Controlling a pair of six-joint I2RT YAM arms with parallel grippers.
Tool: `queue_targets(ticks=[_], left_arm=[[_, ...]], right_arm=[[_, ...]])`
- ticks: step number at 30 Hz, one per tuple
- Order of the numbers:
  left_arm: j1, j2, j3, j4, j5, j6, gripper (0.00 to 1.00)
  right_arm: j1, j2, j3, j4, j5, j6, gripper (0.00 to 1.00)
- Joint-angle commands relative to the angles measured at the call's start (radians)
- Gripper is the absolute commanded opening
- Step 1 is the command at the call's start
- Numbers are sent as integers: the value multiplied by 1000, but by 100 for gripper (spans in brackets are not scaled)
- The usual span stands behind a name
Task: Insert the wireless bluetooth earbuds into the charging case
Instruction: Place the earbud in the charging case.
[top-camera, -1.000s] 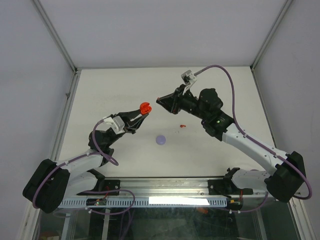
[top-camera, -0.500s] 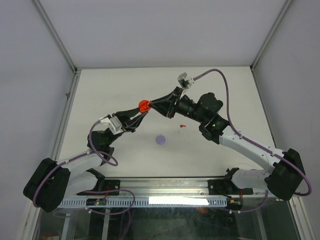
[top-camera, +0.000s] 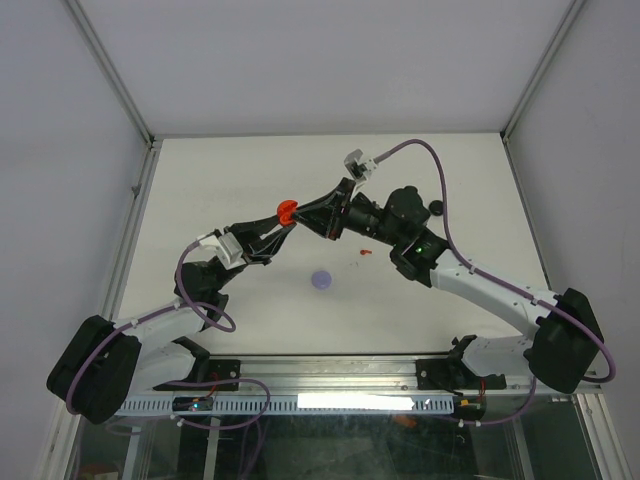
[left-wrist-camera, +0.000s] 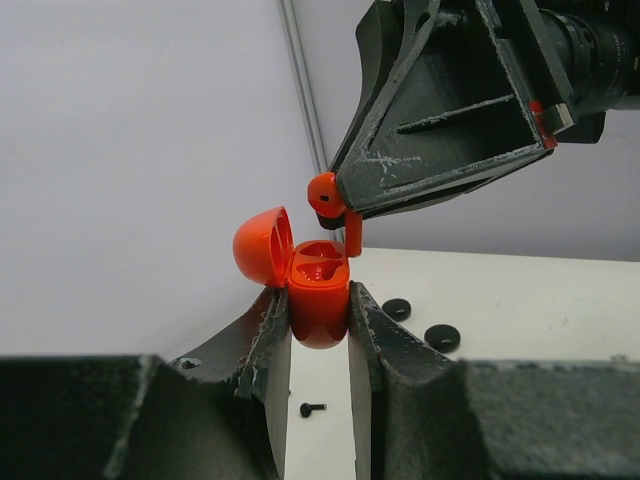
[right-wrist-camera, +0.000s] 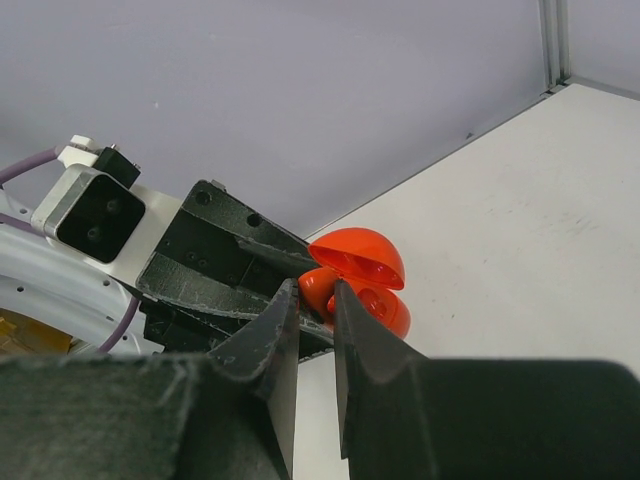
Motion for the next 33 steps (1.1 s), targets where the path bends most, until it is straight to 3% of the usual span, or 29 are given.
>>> queue_targets(ticks=[1,33], left_arm=[[-13,0,33,65,24,-17,6],[-13,6,28,83,6,-40,6]], right_arm=[[10,2,46,59,-5,1,12],[15,9,25,65,36,-13,11]])
